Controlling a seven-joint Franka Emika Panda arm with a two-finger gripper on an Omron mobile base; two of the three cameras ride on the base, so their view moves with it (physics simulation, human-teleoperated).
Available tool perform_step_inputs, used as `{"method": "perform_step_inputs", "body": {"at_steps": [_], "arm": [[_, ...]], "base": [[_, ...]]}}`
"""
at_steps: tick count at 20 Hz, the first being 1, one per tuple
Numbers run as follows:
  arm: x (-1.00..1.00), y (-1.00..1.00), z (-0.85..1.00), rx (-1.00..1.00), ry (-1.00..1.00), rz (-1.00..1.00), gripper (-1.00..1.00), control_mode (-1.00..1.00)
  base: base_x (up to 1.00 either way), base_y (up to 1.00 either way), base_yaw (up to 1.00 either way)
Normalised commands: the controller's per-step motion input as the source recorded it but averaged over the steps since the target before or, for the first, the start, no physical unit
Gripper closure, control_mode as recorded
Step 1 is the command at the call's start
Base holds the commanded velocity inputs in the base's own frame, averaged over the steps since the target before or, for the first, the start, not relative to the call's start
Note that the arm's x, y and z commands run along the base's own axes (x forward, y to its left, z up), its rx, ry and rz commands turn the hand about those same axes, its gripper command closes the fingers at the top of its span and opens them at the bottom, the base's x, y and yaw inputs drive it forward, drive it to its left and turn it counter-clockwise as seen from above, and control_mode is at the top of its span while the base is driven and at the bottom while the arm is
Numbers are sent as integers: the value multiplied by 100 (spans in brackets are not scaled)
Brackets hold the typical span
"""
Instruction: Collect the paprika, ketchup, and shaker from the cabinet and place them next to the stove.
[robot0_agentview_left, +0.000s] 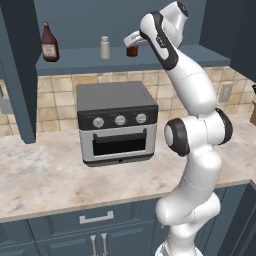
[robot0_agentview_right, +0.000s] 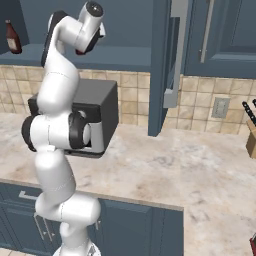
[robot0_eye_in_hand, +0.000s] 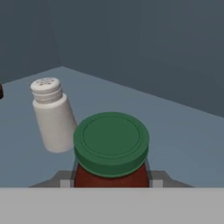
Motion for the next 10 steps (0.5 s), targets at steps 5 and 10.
{"method": "perform_step_inputs", "body": {"at_steps": [5,10], "arm": [[-57,-3,-1,0,-5,2,100,-100],[-64,-3,0,0,-6,3,100,-100]], "base": [[0,0,0],[0,0,0]]}}
